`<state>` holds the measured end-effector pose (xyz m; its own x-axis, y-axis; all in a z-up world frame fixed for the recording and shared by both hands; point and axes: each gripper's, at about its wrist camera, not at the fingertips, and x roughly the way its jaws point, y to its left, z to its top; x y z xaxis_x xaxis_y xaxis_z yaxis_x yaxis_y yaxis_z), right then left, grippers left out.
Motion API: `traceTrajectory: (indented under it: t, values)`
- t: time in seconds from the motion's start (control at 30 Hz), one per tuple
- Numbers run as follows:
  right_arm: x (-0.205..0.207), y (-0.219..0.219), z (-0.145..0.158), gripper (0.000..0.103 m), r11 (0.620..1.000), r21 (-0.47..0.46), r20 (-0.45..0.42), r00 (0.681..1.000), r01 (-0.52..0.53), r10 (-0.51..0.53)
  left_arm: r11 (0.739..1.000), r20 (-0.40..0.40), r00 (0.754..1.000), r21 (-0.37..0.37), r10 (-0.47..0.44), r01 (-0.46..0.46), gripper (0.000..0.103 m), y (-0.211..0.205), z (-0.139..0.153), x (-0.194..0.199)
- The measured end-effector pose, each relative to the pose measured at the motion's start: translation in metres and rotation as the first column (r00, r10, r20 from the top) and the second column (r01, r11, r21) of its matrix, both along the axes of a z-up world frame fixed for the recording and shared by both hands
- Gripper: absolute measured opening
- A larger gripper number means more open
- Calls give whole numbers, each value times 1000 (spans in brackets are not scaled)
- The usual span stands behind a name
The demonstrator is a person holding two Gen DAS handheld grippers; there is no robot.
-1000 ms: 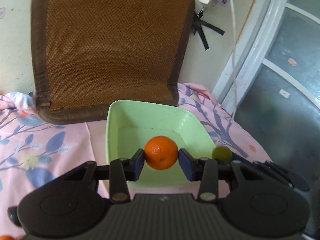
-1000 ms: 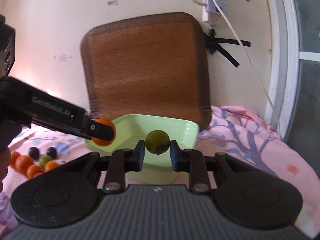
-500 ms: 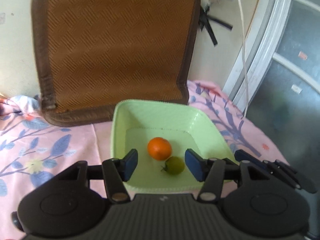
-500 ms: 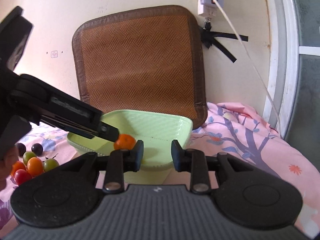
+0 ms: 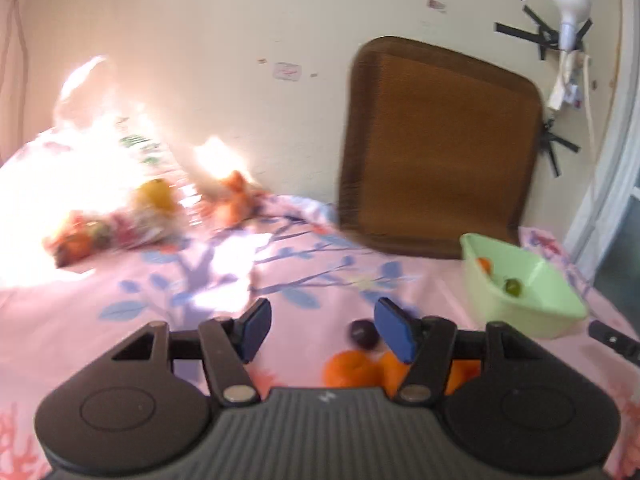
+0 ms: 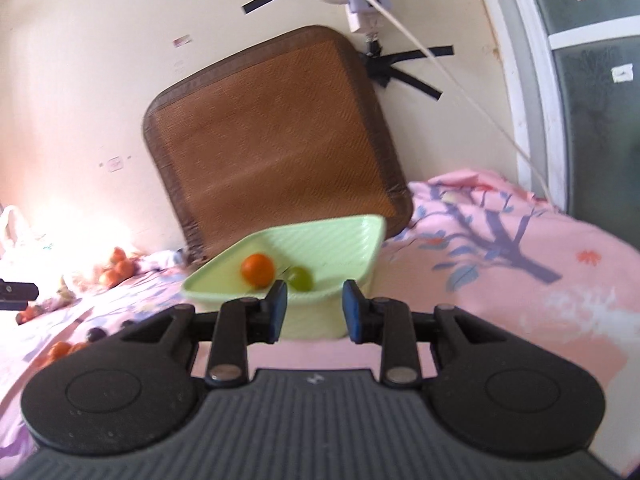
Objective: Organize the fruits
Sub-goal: 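Grasp a second mandarin from the row with the left gripper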
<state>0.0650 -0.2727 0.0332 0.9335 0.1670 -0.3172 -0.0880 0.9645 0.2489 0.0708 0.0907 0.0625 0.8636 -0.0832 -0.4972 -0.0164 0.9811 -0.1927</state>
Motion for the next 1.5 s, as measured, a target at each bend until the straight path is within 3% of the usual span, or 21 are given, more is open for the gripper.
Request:
traceTrajectory:
  t: [0.17,0.33,0.5,0.8,0.93,1.2,1.43,1.5]
  values:
    - [-11,30,-7,33,993,73,-70,992,-95,100,999,-17,1000,-37,-2,1,59,12,-16,-9]
    - [-19,62,-13,33,986,44,-93,982,-161,165,997,-28,998,-60,-53,51,59,7,-31,-18]
    - [-22,71,-14,33,986,-11,-101,981,-167,165,992,-78,993,-96,-85,78,59,6,-49,-14]
    - [-17,83,-17,33,977,-63,-138,971,-206,196,982,-55,985,-107,-164,158,63,-1,-40,1]
    - [-13,85,-18,33,974,-67,-157,967,-214,202,975,-73,982,-156,-174,161,69,1,-45,12]
    - [-10,87,-19,33,970,-69,-177,960,-231,216,960,-100,976,-225,-195,169,69,5,-54,23]
    - [-10,85,-20,33,974,-56,-178,962,-219,206,950,-96,977,-269,-192,160,39,11,-57,27]
    - [-11,86,-20,33,974,-62,-179,962,-220,206,938,-102,976,-310,-193,153,39,17,-59,26]
